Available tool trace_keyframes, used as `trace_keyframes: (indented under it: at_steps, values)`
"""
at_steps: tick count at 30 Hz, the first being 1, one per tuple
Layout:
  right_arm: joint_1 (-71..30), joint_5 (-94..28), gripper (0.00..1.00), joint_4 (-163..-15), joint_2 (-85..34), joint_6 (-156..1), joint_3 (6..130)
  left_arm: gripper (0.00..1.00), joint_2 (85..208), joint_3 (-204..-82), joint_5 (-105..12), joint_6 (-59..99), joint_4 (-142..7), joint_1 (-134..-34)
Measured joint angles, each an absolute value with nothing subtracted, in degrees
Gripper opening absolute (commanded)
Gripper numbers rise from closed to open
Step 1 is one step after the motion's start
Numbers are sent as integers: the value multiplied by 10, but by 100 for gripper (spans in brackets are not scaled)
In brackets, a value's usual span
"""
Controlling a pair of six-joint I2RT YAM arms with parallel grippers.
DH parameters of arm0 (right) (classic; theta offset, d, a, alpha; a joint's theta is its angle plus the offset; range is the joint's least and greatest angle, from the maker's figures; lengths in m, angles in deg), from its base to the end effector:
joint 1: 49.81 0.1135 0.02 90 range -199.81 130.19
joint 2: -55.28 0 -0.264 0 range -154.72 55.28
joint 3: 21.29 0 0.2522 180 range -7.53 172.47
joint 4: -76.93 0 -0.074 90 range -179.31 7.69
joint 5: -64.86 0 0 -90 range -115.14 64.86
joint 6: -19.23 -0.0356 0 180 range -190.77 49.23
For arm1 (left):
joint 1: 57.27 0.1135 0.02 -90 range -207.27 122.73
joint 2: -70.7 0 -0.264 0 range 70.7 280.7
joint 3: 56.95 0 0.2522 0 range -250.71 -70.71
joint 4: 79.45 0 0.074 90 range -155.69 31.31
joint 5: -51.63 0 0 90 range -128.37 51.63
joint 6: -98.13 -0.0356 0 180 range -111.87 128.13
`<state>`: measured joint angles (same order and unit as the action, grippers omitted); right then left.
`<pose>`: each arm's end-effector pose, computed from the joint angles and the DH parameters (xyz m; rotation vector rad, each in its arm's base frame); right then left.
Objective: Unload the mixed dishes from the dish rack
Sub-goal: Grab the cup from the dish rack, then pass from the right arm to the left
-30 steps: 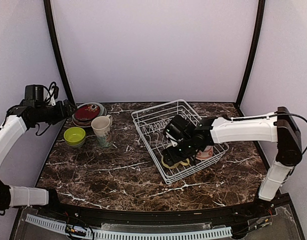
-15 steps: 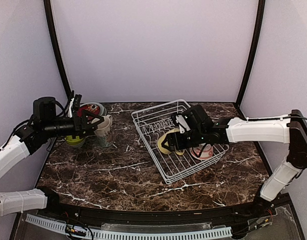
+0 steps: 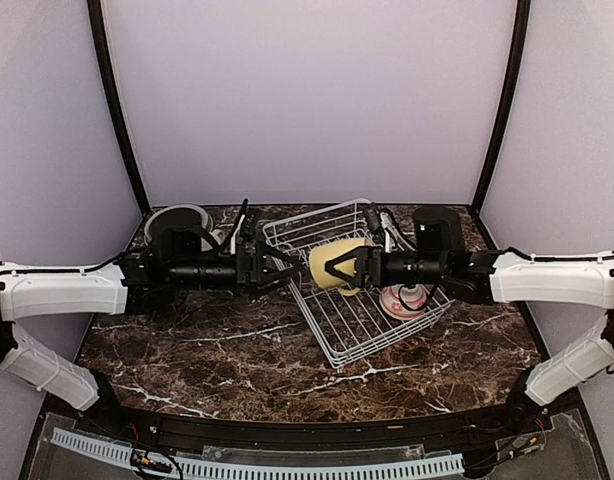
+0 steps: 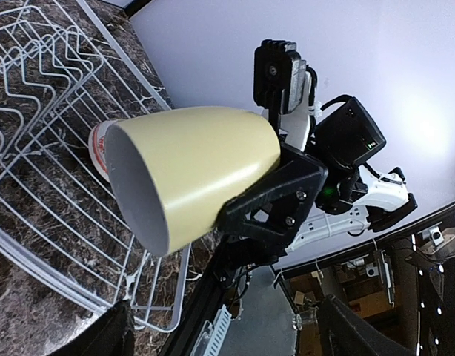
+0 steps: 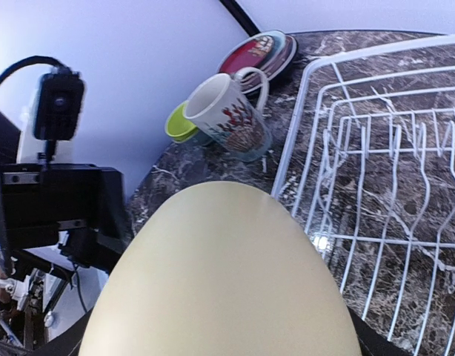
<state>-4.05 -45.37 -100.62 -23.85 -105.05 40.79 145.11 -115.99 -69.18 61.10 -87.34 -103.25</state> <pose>0.2093 0.2325 0.2630 -0.4711 2.0528 1.2351 0.1925 -0.2255 0.2873 0.3537 1.9870 -1.6594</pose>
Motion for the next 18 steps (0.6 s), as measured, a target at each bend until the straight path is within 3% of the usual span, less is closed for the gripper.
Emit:
trace_keyframes:
  at_steps: [9,18]
  values:
    - [-41,-529,0,-1113,-219,-1073,379,79,1524,-1201,-667,665,-1007,-1068]
    - [-41,-612,0,-1241,-272,-1120,369,47,1575,-1209,-685,721,-1103,-1078]
